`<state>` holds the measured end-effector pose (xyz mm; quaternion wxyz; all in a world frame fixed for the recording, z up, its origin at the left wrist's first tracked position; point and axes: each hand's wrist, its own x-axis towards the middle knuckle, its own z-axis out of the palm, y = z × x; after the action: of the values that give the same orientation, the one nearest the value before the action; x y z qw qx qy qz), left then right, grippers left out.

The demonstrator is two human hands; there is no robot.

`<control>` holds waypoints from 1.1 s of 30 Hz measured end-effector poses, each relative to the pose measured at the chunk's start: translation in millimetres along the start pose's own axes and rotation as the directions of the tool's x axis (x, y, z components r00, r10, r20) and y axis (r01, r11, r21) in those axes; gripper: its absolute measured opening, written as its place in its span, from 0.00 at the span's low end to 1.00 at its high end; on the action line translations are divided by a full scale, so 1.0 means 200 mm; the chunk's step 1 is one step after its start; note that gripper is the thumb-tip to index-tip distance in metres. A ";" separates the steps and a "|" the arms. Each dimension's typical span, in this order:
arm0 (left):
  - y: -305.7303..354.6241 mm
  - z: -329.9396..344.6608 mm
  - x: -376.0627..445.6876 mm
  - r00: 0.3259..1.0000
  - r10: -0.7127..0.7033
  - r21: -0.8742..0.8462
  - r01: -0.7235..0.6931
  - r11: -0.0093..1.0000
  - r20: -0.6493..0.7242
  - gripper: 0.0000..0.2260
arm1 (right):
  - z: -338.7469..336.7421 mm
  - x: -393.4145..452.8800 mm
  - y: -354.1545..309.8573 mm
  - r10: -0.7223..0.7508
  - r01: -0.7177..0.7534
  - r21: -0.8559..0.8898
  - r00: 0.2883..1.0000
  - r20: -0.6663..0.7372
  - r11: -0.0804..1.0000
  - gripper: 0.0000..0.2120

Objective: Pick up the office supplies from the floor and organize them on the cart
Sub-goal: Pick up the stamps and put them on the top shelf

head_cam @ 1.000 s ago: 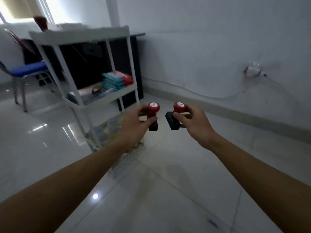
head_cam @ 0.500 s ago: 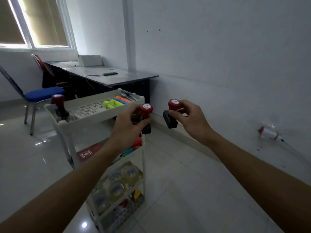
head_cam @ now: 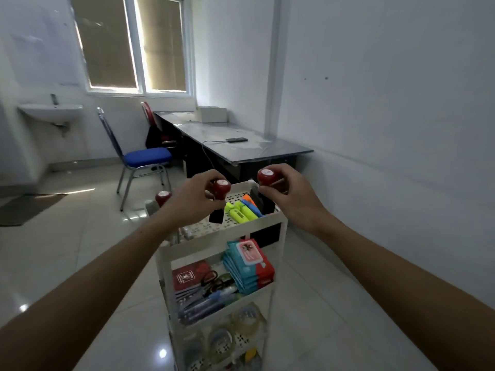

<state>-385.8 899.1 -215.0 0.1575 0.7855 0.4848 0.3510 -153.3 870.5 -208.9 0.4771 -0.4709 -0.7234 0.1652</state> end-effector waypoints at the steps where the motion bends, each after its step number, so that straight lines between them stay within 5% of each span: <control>1: -0.03 -0.03 0.03 1.000 -0.013 0.072 0.012 0.997 0.014 0.16 | 0.05 0.04 0.00 -0.009 0.009 -0.004 1.000 -0.002 1.000 0.16; 9: -0.13 -0.21 0.21 0.995 -0.091 0.625 0.039 0.779 0.051 0.16 | 0.41 0.27 -0.01 0.058 -0.054 -0.088 0.997 0.046 0.995 0.18; 19: -0.27 -0.23 0.24 0.967 -0.202 0.732 0.022 0.681 0.158 0.12 | 0.67 0.35 -0.03 0.108 -0.072 -0.188 0.977 0.185 0.979 0.19; 33: -0.28 -0.23 0.23 0.964 -0.214 0.798 0.005 0.603 0.155 0.10 | 0.80 0.37 0.01 0.173 -0.145 -0.163 0.969 0.175 0.976 0.17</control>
<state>-441.5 961.5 -198.2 -0.1276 0.7781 0.6150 -0.0050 -294.2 966.9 -249.9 0.3554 -0.5443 -0.7352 0.1922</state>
